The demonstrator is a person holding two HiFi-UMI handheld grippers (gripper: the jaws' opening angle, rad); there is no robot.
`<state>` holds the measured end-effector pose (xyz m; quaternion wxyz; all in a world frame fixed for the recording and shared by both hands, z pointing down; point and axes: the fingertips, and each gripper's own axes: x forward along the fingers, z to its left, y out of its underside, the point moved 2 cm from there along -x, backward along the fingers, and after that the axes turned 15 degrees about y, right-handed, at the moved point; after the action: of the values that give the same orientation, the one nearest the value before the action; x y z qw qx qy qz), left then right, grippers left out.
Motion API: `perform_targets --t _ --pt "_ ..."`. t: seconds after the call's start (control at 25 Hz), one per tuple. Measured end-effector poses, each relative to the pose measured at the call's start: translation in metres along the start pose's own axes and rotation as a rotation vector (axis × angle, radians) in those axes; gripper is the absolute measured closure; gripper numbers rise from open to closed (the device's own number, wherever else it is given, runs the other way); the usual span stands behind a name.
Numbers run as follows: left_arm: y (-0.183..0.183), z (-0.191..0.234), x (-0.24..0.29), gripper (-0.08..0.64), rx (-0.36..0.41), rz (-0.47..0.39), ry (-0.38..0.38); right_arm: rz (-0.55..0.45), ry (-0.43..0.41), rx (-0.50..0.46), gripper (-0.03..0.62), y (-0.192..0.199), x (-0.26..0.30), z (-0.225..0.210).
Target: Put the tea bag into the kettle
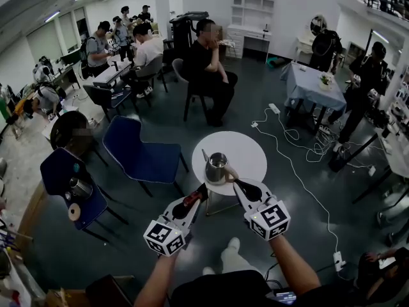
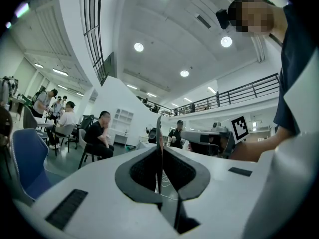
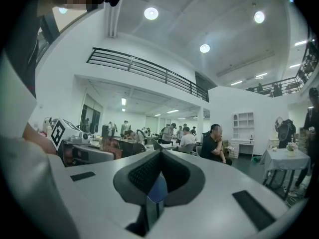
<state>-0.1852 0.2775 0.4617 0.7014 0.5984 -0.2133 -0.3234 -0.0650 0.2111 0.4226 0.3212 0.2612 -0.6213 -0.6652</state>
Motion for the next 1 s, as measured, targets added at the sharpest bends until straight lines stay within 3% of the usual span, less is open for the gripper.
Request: perform_targets --t 0.48,1.0 --pt "0.0 0.039 0.031 0.522 -0.004 0.019 -0.016 -0.006 -0.009 0.009 0.574 -0.002 0.039 -0.028" --pt "0.003 0.094 0.096 0.522 -0.011 0.037 -0.027 -0.003 -0.001 0.014 0.574 0.004 0.092 -0.092"
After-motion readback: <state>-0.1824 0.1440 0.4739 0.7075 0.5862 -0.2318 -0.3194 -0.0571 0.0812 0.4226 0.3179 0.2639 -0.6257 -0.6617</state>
